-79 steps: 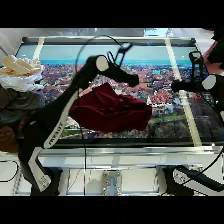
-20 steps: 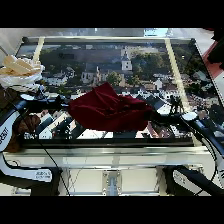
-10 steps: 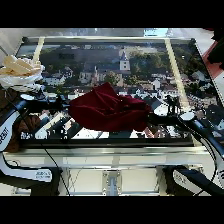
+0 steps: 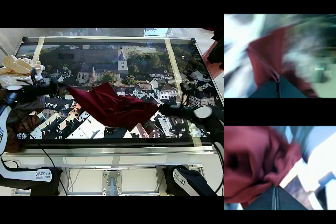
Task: Fold the shirts.
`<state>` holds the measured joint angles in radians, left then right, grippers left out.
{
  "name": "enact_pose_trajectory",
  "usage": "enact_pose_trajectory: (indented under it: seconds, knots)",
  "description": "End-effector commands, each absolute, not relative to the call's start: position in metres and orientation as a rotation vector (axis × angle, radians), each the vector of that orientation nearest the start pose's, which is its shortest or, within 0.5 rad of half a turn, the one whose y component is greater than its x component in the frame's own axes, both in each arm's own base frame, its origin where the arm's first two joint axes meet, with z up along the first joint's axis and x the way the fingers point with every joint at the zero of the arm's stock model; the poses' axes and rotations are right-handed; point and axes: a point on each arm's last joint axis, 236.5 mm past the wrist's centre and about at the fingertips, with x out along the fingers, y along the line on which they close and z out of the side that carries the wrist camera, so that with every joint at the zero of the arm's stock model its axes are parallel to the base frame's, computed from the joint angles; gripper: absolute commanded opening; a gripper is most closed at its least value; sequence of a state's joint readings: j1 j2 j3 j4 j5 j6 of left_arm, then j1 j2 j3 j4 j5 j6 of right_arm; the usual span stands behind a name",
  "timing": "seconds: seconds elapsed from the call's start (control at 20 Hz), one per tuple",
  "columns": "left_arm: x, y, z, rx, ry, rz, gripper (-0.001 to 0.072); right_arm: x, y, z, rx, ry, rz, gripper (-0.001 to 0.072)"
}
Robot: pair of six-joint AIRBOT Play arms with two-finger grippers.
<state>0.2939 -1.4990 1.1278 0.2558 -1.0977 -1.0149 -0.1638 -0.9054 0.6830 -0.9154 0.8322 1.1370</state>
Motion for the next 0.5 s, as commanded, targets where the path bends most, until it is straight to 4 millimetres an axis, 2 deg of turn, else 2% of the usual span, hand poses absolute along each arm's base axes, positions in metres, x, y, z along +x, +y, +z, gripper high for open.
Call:
enact_pose_trajectory:
  seconds: [0.0, 0.05, 0.1, 0.2, 0.25, 0.35, 0.45]
  knots:
    - [0.469, -0.078, 0.259, -0.945, 0.385, -0.893, 0.0010, 0.343, -0.004, 0.171, 0.147, 0.578, 0.128, 0.0021]
    - [0.451, -0.085, 0.302, -0.858, 0.313, -0.942, 0.0010, 0.331, -0.013, 0.219, 0.095, 0.470, 0.091, 0.0021]
    - [0.431, -0.093, 0.338, -0.766, 0.255, -0.971, 0.0010, 0.312, -0.018, 0.266, 0.039, 0.360, 0.053, 0.0020]
    - [0.380, -0.111, 0.400, -0.569, 0.144, -0.997, 0.0010, 0.273, -0.014, 0.338, -0.055, 0.182, 0.009, 0.0020]
    - [0.352, -0.120, 0.427, -0.472, 0.085, -0.991, 0.0010, 0.255, -0.007, 0.366, -0.084, 0.108, 0.003, 0.0020]
    - [0.305, -0.130, 0.465, -0.296, -0.018, -0.918, 0.0010, 0.225, 0.003, 0.412, -0.126, -0.015, -0.006, 0.0020]
    - [0.270, -0.132, 0.482, -0.174, -0.077, -0.801, 0.0010, 0.213, 0.009, 0.438, -0.136, -0.085, -0.004, 0.0020]
